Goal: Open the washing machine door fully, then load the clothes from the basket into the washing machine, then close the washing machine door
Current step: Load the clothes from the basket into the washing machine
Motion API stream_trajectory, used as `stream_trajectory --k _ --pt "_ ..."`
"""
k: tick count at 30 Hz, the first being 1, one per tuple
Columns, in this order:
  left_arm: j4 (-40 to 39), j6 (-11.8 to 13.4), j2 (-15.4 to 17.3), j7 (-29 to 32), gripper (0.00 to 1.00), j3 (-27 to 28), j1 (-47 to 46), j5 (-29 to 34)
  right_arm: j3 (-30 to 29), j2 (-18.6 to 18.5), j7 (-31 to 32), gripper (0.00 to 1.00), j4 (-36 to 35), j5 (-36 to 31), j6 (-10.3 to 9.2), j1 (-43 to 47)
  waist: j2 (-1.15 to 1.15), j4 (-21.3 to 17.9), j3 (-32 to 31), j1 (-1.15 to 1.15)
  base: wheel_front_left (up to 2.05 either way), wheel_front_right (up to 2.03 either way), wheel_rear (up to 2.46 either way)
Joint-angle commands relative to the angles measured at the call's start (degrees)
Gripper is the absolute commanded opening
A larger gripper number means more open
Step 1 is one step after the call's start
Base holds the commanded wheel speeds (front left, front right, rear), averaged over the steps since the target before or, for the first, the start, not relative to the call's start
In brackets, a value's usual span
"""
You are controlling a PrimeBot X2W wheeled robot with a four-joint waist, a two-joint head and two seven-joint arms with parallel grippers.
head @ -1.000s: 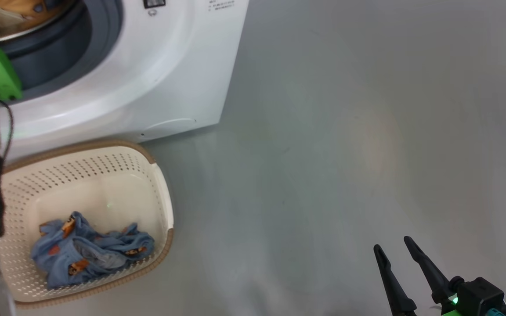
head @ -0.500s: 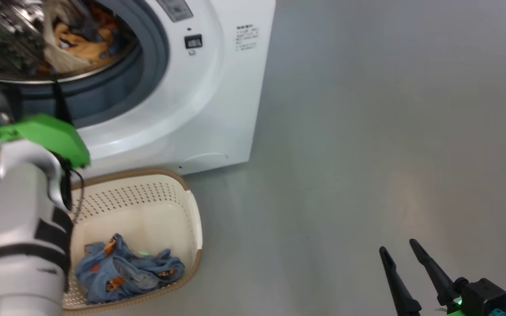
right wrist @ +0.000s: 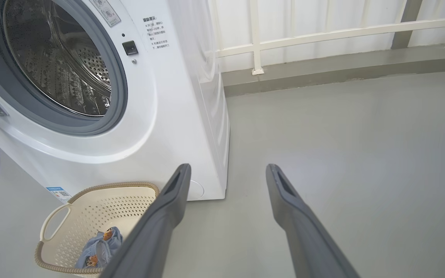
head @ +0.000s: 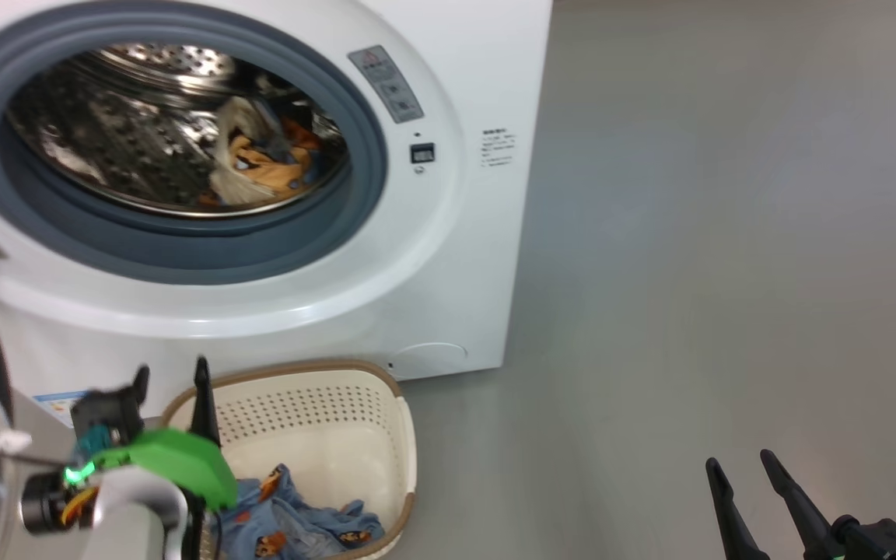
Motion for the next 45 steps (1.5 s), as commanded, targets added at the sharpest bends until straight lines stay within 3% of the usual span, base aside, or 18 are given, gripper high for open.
stream_trajectory --k 1,6,11,24,45 --pt "-3.5 -0.1 1.2 -0.4 1.0 0.9 2.3 -0.6 0.6 -0.4 -0.3 1.0 -1.4 -0.9 0.17 -0.3 0.0 3.4 -3.2 0.01 0.0 0.0 0.0" --pt "-11.5 0.2 1.0 -0.4 1.0 -2.2 10.2 -3.8 -0.4 0.0 -0.3 1.0 -1.7 -1.2 0.17 0.0 0.0 5.1 -4.4 0.01 0.0 0.0 0.0" --pt "-19.7 2.4 1.0 -0.4 1.0 -5.7 17.4 -6.4 -1.6 0.3 -0.3 1.0 -2.0 -1.5 0.17 0.6 0.0 6.5 -5.7 0.01 0.0 0.0 0.0" --pt "-34.6 5.8 0.9 -0.4 1.0 -5.7 31.1 -7.4 -3.2 0.5 -0.3 1.0 -3.5 -2.2 0.17 2.6 0.0 8.2 -7.7 0.01 0.0 0.0 0.0" --pt "-36.7 4.7 0.9 -0.4 1.0 -6.6 34.0 -6.0 -2.4 0.9 -0.3 1.0 -3.8 -3.1 0.17 2.3 0.0 7.9 -6.7 0.01 0.0 0.0 0.0"
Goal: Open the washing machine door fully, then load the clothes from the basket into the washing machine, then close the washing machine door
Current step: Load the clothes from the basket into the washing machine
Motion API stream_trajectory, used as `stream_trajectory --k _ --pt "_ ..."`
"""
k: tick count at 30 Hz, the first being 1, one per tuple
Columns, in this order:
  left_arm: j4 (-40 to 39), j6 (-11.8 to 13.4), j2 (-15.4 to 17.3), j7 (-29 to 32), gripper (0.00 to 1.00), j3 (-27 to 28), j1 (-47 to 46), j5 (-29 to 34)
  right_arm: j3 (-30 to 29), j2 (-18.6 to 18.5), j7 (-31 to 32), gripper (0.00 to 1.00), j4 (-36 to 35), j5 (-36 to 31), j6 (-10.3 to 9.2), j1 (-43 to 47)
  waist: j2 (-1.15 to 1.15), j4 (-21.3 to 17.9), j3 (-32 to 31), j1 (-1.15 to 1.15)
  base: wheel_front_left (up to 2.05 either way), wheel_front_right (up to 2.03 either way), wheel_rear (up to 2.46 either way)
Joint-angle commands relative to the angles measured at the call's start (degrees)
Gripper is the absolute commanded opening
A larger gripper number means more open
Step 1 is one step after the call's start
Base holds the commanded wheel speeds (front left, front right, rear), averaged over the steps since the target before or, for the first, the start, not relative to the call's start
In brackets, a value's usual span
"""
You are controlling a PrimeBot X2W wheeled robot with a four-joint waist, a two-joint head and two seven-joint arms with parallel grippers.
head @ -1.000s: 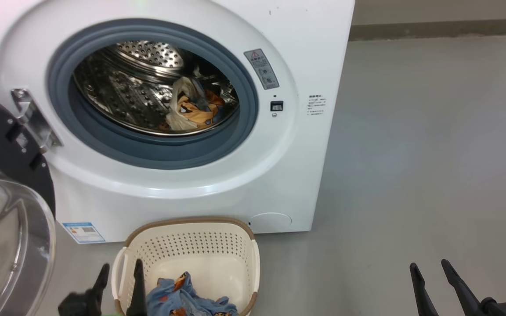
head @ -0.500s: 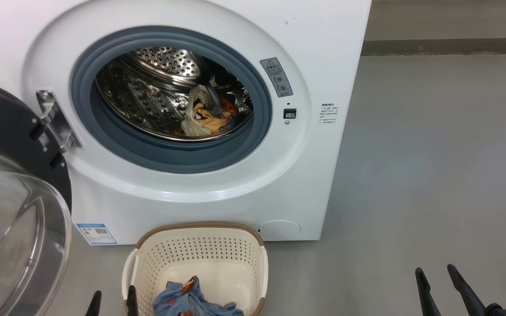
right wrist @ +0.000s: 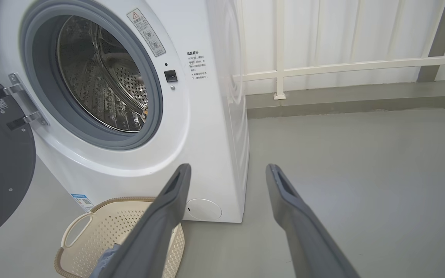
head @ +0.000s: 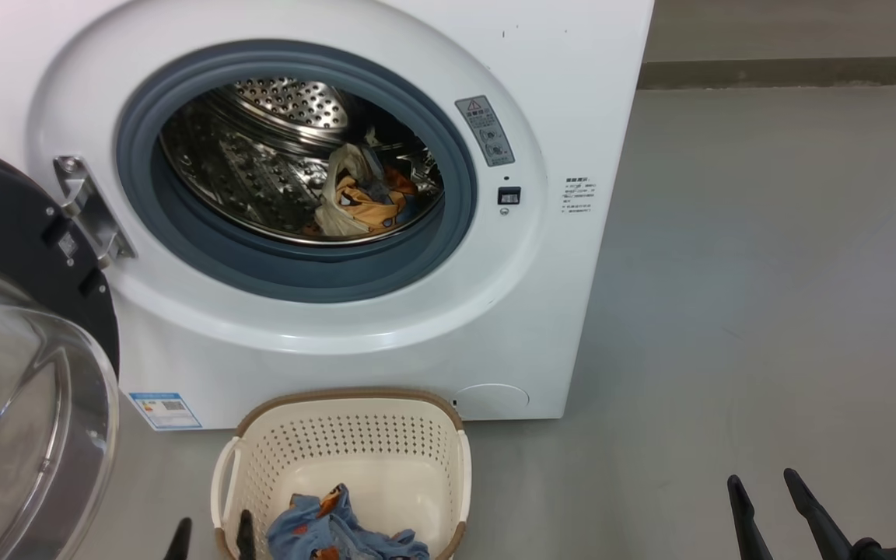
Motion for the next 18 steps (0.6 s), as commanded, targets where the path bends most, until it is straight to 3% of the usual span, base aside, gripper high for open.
stream_trajectory --k 1,12,18 --pt "-0.9 -0.5 0.5 -0.4 1.0 0.7 -1.5 0.7 1.4 -0.7 -0.3 1.0 -1.5 -0.6 0.17 -1.4 0.0 -0.6 0.7 0.0 0.0 0.0 0.0" --pt "7.4 -2.5 0.7 4.3 1.0 -2.9 -9.2 -2.7 2.8 0.0 -0.3 1.0 -1.9 -0.2 0.17 -4.7 0.0 -4.0 8.0 0.0 0.0 0.0 0.0" --pt "13.4 -4.6 1.5 8.8 1.0 -3.4 -17.8 -4.5 4.4 0.6 -0.3 1.0 -2.1 0.3 0.17 -9.3 0.0 -7.2 16.4 0.0 0.0 0.0 0.0"
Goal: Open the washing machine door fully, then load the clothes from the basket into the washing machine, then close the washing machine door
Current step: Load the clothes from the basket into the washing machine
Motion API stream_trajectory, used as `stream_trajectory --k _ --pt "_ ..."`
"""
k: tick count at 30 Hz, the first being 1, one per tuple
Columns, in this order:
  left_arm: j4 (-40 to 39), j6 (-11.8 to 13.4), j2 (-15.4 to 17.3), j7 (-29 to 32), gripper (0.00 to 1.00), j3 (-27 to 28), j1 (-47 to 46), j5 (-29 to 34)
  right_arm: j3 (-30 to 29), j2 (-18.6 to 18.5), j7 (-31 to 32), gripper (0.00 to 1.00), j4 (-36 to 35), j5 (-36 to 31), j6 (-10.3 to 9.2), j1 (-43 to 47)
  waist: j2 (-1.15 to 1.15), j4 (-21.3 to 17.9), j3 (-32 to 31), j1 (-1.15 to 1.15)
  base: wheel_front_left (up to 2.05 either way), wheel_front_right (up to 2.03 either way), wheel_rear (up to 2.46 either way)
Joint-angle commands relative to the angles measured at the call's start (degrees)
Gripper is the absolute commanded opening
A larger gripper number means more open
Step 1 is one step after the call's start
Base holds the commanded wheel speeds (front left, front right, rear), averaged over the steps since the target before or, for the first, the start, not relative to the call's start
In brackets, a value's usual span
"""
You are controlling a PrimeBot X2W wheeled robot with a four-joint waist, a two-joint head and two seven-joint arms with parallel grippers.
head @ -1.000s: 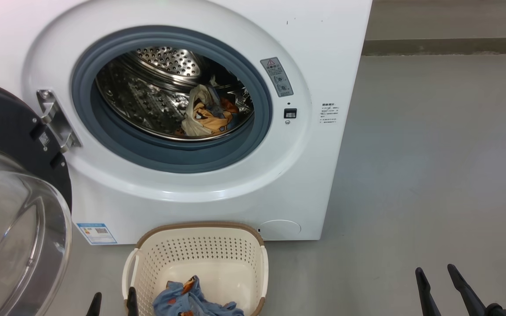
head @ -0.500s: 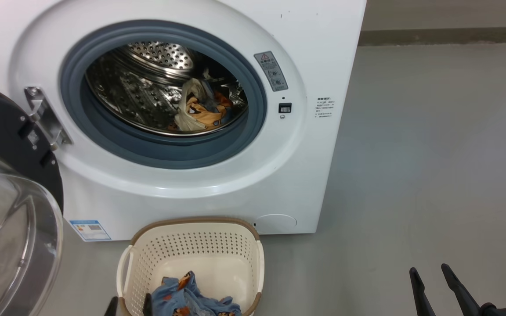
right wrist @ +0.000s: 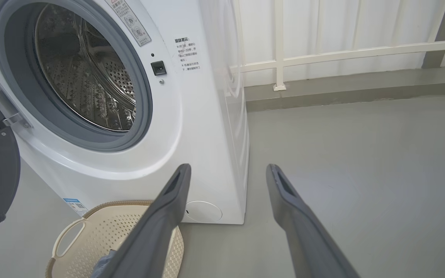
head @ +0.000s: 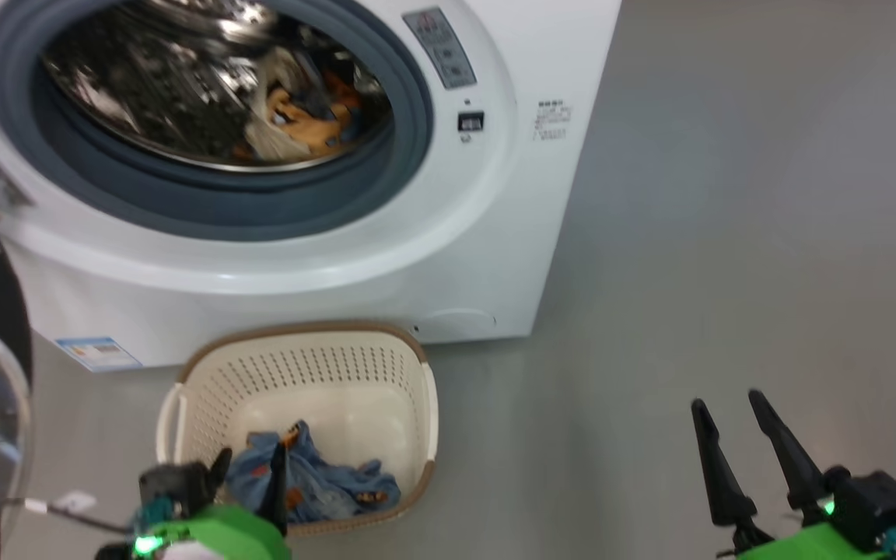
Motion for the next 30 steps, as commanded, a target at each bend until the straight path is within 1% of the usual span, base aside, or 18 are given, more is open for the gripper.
stream_trajectory --k 1,5,7,11,19,27,30 --pt "0.4 -0.6 1.0 0.5 1.0 2.0 -3.5 -0.7 2.1 -0.3 -0.3 1.0 -1.5 0.4 0.17 -2.8 0.0 -3.9 7.7 -0.01 0.0 0.0 0.0" --pt "6.3 -1.6 2.1 4.3 1.0 3.0 -9.8 -2.4 3.7 0.1 -0.3 1.0 -1.3 1.0 0.17 -7.0 0.0 -6.6 14.0 -0.01 0.0 0.0 0.0" --pt "10.0 -1.7 2.8 7.6 1.0 3.4 -12.8 -3.3 4.6 0.3 -0.3 1.0 -1.0 1.3 0.17 -9.0 0.0 -7.9 16.9 -0.01 0.0 0.0 0.0" --pt "16.2 -1.1 5.0 11.0 1.0 4.1 -18.7 -3.3 6.7 0.6 -0.3 1.0 -0.6 2.0 0.17 -12.4 0.0 -10.5 22.2 -0.01 0.0 0.0 0.0" --pt "27.8 1.9 8.6 15.9 1.0 6.1 -28.5 -4.0 8.0 1.0 -0.3 1.0 -0.5 2.8 0.17 -15.8 0.0 -14.0 29.9 -0.01 0.0 0.0 0.0" --pt "36.1 4.5 10.9 16.3 1.0 7.4 -35.1 -4.5 8.0 1.1 -0.3 1.0 -0.8 2.9 0.17 -16.9 0.0 -15.5 34.4 -0.01 0.0 0.0 0.0" --pt "38.7 6.1 12.0 17.0 1.0 7.0 -36.9 -3.8 8.0 1.1 -0.3 1.0 -1.3 3.0 0.17 -17.3 0.0 -16.1 35.7 -0.01 0.0 0.0 0.0"
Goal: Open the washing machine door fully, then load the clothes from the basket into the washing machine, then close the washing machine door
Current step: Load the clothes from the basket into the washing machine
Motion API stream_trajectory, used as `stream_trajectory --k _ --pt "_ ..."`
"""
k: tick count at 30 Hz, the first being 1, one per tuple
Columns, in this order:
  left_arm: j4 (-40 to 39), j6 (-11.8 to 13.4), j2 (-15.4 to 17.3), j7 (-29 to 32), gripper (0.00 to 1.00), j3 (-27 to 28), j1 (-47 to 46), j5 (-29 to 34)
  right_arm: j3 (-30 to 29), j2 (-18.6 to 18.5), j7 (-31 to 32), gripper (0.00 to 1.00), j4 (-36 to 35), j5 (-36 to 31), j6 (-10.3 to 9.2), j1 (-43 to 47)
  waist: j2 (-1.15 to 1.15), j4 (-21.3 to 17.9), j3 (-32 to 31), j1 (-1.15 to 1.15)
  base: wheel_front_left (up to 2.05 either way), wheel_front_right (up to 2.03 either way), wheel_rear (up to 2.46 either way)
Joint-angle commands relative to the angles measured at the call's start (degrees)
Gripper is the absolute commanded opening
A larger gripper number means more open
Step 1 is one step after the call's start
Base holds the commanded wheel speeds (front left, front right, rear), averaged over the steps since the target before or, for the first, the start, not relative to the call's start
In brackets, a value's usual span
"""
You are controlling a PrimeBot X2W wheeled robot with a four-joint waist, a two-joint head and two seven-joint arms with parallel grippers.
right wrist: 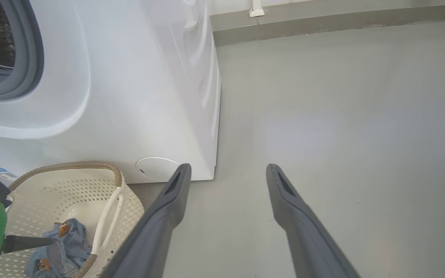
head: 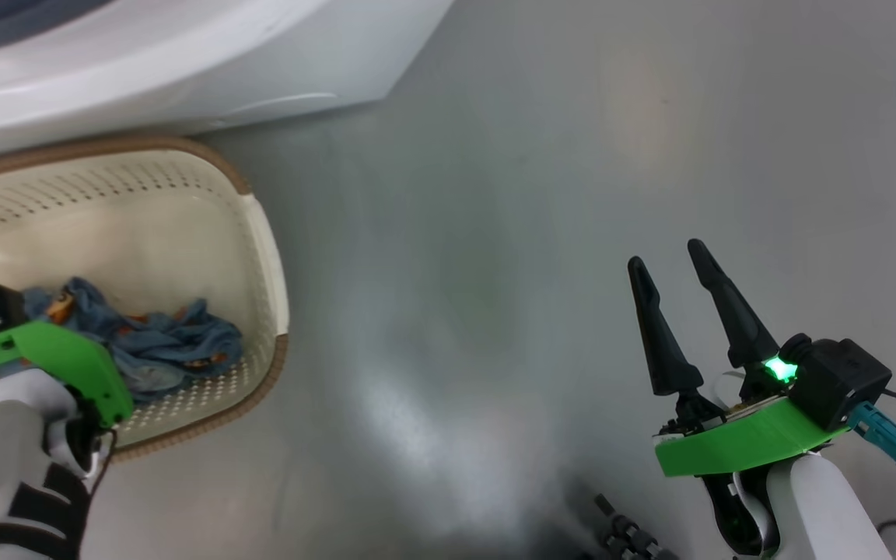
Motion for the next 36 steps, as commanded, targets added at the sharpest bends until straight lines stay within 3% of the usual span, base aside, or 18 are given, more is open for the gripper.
stream_trajectory --k 1,7,26,28,36 --pt "0.8 1.3 3.2 0.4 1.0 1.2 -0.6 0.4 1.3 0.0 -0.3 1.0 -1.6 0.4 0.17 0.2 0.0 -3.0 3.8 -0.01 0.0 0.0 0.0" --pt "3.8 3.7 5.2 0.3 1.0 1.8 -4.3 0.3 1.9 0.0 -0.3 1.0 -2.9 0.6 0.17 0.5 0.0 -4.2 6.2 -0.01 0.0 0.0 0.0" --pt "9.3 5.7 7.2 -0.9 1.0 0.9 -10.3 0.2 1.7 0.1 -0.3 1.0 -5.5 1.1 0.17 0.5 0.0 -6.1 12.0 -0.01 0.0 0.0 0.0" --pt "9.5 5.8 7.2 -1.5 0.0 0.3 -10.8 0.6 1.6 0.0 -0.3 1.0 -5.7 1.0 0.17 0.6 0.0 -6.1 12.4 -0.01 0.0 0.0 0.0" --pt "10.4 5.0 4.6 -4.9 0.0 -0.9 -10.4 0.4 0.6 0.0 -0.3 1.0 -4.6 0.9 0.17 -0.2 0.0 -4.0 10.9 -0.01 0.0 0.0 0.0"
